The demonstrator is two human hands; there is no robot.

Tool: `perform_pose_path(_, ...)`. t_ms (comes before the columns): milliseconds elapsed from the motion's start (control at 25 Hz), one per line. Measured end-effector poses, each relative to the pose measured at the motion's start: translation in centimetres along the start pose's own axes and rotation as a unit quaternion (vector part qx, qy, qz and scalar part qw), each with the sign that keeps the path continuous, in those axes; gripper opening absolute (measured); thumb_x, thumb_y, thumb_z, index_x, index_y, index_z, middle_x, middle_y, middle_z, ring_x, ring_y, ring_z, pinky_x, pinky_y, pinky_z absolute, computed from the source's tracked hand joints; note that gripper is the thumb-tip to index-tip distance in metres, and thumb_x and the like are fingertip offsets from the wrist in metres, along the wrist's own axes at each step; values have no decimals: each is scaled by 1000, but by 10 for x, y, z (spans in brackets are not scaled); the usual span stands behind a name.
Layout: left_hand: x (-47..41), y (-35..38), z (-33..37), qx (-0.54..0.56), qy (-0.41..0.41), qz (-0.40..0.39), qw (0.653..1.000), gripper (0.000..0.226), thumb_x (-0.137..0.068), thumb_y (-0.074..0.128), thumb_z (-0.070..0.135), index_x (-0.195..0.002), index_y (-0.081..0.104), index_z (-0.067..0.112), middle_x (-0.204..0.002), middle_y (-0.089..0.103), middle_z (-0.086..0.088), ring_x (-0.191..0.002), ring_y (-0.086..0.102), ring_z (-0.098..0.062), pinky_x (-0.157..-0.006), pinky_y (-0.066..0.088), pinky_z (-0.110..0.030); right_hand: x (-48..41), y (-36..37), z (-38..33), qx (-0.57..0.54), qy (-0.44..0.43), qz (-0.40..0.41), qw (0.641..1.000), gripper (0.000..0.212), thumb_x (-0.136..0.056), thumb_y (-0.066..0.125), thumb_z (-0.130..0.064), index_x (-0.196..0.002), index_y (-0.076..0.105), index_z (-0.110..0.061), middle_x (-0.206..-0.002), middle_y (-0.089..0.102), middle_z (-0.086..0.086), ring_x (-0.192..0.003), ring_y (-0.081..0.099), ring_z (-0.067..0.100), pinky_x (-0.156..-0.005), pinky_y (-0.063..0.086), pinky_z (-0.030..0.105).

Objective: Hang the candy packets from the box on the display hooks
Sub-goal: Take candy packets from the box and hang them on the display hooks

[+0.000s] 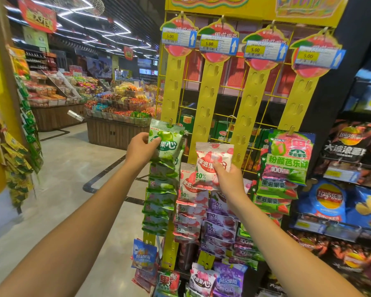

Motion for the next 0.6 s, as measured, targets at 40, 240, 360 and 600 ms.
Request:
perform_pose_path(40,7,-1,3,-64,20,38,997,41,-94,70,44,-126,63,18,-117,64,0,-103,60,-20,-87,52,-42,0,2,3,3,0,1,1000,69,-83,58,-74,-100,67,-7,-101,71,24,-96,69,44,-88,56,61)
perform_pose_path(240,40,23,30,-69,186,57,978,27,-105,53,21,-131,63,20,-120,64,3,-93,62,-15,-82,55,-37,1,8,21,15,24,-15,999,47,-83,63,-61,-87,62,-13,-89,67,27,-87,69,50,-72,55,58)
perform_pose_path(360,43,43,44,-27,160,-76,984,34,-110,43,32,-134,65,22,-123,69,3,-84,71,-21,-75,61,-41,8,7,23,17,23,-17,999,32,-88,63,-49,-79,63,-18,-72,66,14,-68,66,32,-65,48,42)
perform_pose_path(600,36,63,78,-6,107,-143,984,42,-110,45,22,-152,46,16,-143,58,4,-49,67,-12,-47,53,-23,12,8,23,23,35,-19,999,58,-78,60,-60,-99,67,-6,-84,71,17,-69,69,33,-66,51,38)
Point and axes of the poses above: each hand's wrist, its own x-axis away from the middle knuckle, its own y-axis out of the palm, z = x × y, the point moved 2 cm from there along -x, towards the middle knuckle
